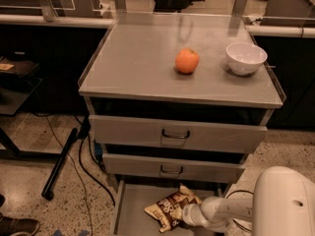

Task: Pick brown chip bag from bottom drawer and place on counter

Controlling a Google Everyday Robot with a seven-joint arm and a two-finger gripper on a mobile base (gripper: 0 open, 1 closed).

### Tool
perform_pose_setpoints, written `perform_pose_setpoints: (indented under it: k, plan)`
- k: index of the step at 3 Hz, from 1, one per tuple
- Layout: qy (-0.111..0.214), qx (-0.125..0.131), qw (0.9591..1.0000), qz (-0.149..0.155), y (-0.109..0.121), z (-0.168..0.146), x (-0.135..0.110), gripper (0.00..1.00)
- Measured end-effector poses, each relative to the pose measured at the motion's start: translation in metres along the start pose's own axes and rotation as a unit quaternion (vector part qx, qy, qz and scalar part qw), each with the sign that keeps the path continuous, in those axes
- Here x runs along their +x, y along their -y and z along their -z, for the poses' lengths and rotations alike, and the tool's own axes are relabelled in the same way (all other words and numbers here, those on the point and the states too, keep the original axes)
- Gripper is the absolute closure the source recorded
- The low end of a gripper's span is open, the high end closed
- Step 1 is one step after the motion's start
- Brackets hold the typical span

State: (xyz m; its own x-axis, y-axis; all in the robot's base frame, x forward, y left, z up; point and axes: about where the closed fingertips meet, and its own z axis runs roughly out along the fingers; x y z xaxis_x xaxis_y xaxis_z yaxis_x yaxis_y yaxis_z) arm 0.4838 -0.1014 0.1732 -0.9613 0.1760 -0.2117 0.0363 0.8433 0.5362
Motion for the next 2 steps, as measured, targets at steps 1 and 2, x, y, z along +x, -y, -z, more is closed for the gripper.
perform_pose_setpoints:
  k: [1,2]
  plan:
    - [0.000,0.000,1.0000,0.000,0.0000,0.0000,0.0000,0.89]
    - [0.000,0.000,1.0000,0.000,0.0000,0.0000,0.0000,1.00]
